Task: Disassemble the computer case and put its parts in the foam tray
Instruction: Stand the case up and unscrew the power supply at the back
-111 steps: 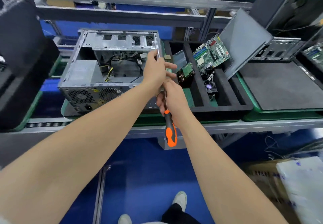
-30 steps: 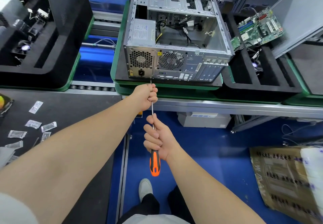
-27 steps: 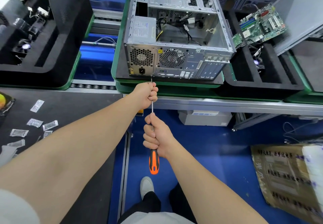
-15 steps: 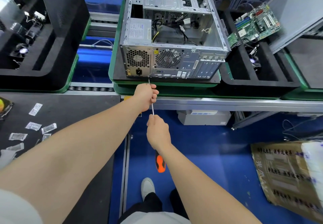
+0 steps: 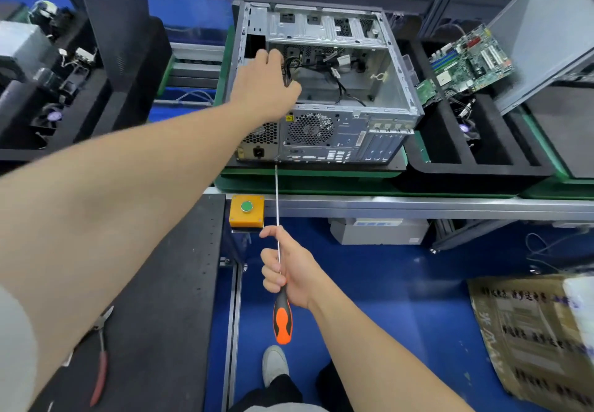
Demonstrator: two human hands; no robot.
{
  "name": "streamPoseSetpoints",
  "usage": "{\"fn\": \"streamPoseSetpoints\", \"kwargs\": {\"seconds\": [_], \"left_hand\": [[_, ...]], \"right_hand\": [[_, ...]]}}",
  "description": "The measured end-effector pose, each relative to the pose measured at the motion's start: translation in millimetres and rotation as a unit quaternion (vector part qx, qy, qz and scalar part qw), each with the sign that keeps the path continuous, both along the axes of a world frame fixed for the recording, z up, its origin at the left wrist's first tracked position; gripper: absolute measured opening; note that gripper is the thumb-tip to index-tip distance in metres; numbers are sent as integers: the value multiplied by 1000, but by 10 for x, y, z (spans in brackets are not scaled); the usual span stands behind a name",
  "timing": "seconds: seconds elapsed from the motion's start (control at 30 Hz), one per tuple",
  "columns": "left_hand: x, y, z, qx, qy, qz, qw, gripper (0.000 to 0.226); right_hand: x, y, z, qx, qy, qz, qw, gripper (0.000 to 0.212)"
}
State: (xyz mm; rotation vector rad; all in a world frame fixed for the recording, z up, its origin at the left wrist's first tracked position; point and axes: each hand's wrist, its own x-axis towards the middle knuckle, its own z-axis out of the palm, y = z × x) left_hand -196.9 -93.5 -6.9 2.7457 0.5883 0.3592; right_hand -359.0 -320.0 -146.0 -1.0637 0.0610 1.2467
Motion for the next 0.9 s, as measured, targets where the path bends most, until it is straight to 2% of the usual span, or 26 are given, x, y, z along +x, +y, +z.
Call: {"fn": "streamPoseSetpoints", "kwargs": {"seconds": [0.1, 0.17, 0.27, 0.43, 0.63, 0.7, 0.8, 0.9], "left_hand": [[256, 215, 72, 47, 112, -24, 992, 77], [368, 281, 87, 67, 145, -44, 986, 78], [470, 348, 82, 102, 153, -50, 982, 64], [587, 392, 31, 100, 160, -45, 981, 43], [653, 358, -10, 116, 168, -27, 979, 42], [653, 372, -7, 112, 167, -31, 979, 40], [641, 351, -1, 107, 156, -30, 982, 39], [616, 322, -3, 101, 147, -24, 984, 42]], "right_hand": [[-5, -15, -23, 12, 38, -14, 999, 31], [-4, -24, -36, 18, 58, -27, 998, 37], [15, -37, -24, 31, 71, -36, 996, 40], [74, -50, -12, 16, 75, -41, 996, 39], [47, 28, 18, 6, 101, -58, 993, 42], [62, 43, 54, -32, 81, -52, 995, 48], [67, 55, 84, -112, 0, -34, 993, 50], [25, 110, 87, -140, -24, -39, 989, 50]]}}
